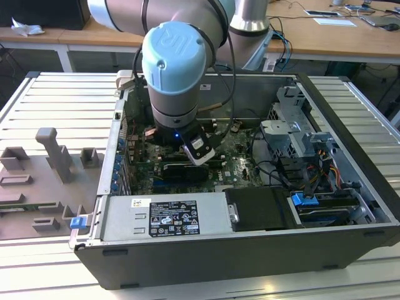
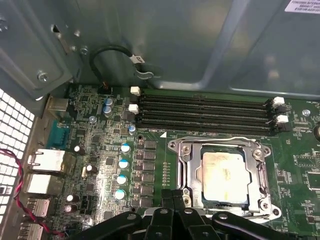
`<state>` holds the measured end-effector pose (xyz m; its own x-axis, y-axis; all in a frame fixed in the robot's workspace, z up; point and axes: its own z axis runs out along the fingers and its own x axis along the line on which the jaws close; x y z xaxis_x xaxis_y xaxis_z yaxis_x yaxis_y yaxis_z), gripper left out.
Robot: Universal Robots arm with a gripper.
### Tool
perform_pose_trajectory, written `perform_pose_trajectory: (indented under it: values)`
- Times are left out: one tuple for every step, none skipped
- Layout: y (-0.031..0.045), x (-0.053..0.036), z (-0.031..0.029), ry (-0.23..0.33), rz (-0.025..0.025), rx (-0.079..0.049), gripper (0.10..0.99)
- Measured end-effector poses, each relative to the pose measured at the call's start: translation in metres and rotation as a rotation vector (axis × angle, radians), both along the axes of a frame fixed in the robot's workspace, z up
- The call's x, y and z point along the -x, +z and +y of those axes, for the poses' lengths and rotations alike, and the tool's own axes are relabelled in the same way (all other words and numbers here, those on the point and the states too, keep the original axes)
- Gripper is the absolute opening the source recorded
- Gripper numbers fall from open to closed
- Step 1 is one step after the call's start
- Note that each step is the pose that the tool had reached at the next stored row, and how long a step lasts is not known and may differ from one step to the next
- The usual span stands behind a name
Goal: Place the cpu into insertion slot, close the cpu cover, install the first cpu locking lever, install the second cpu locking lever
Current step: 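Install the second cpu locking lever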
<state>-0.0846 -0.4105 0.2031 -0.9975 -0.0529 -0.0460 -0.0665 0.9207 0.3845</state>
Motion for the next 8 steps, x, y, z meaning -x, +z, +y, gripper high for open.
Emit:
perform_pose_trajectory:
  values:
    - [0.0012, 0.0000, 0.0000, 0.000, 0.0000, 0.000, 0.106]
    - [0.0022, 0.0000, 0.0000, 0.000, 0.0001, 0.000, 0.106]
    - [0.0040, 0.0000, 0.0000, 0.000, 0.0000, 0.000, 0.106]
    - [0.0054, 0.0000, 0.0000, 0.000, 0.0000, 0.000, 0.106]
    - [0.0064, 0.0000, 0.0000, 0.000, 0.0000, 0.000, 0.106]
    - [0.0084, 0.0000, 0.0000, 0.000, 0.0000, 0.000, 0.106]
    - [0.0103, 0.0000, 0.0000, 0.000, 0.0000, 0.000, 0.106]
    - [0.0110, 0.0000, 0.0000, 0.000, 0.0000, 0.000, 0.106]
